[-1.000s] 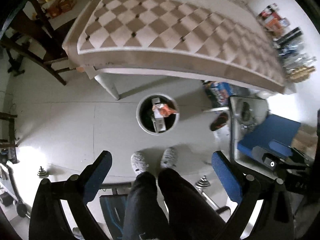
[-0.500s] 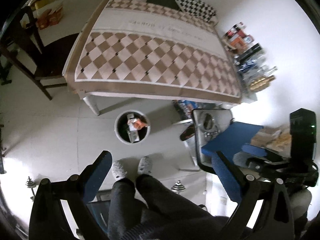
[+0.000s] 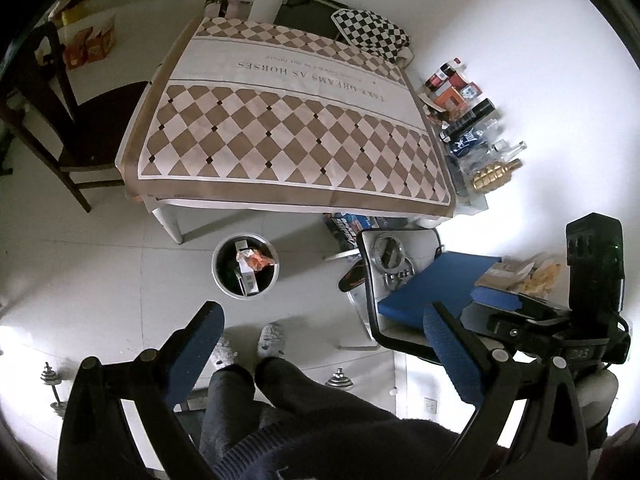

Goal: Collect trash

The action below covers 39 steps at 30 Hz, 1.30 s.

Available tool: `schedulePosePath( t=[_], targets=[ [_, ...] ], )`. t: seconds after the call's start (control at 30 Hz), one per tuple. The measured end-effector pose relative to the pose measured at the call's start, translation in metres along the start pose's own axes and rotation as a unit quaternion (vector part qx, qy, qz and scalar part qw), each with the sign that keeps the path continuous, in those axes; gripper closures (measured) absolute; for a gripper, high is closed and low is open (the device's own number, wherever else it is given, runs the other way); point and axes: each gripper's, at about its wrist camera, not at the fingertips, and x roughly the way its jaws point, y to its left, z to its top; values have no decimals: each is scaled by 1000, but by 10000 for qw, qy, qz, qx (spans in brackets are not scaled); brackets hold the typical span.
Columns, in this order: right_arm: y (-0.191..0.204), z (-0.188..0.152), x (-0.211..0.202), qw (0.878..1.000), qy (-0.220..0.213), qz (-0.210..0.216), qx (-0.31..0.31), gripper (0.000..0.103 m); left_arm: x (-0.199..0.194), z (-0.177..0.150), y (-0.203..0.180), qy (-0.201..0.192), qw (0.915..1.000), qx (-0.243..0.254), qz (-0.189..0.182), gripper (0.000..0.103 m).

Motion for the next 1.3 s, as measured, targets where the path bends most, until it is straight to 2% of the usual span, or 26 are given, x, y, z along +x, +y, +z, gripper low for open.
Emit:
schedulePosePath(
  t=[0.83, 1.3],
  targets=[
    [4, -3, -22, 9997, 87, 187, -145, 0, -10, -3, -25, -35, 9997, 62, -215, 0],
    [2, -3, -29, 9996, 80, 208, -174, 0, -10, -6, -30, -51, 9997, 36, -218, 0]
  ],
)
